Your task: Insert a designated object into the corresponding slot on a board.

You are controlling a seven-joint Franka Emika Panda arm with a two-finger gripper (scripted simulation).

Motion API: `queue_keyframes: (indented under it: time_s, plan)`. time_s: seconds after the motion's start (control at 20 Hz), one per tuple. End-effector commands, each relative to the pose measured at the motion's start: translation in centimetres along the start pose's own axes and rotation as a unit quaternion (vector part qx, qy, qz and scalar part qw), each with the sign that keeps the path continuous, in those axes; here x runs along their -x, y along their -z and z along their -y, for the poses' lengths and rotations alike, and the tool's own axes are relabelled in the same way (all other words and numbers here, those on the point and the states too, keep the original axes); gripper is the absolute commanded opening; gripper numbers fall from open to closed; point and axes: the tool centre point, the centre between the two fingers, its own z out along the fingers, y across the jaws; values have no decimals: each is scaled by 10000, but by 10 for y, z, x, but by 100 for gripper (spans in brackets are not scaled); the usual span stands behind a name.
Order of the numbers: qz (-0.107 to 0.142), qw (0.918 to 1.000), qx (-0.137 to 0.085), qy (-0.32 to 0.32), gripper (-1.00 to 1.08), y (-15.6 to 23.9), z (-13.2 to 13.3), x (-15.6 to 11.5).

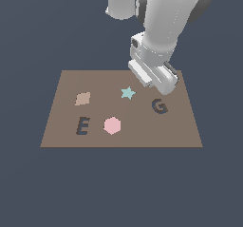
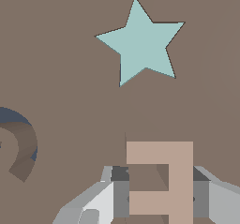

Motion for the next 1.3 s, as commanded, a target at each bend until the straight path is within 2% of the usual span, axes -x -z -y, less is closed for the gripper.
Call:
queue_keyframes:
  time_s: [0.0, 0.35, 0.65, 0.95, 1.25]
  plan:
    - [-1, 9999, -1, 150, -100, 0, -3, -9]
    - [-2, 9972, -2, 748, -100, 1, -14, -43]
    - [-2, 9895, -2, 1445, -100, 2, -21, -84]
    - [-3, 9749, -1, 2226, -100, 3, -22, -133]
    - [-4, 9535, -1, 3013, -100, 4, -13, -181]
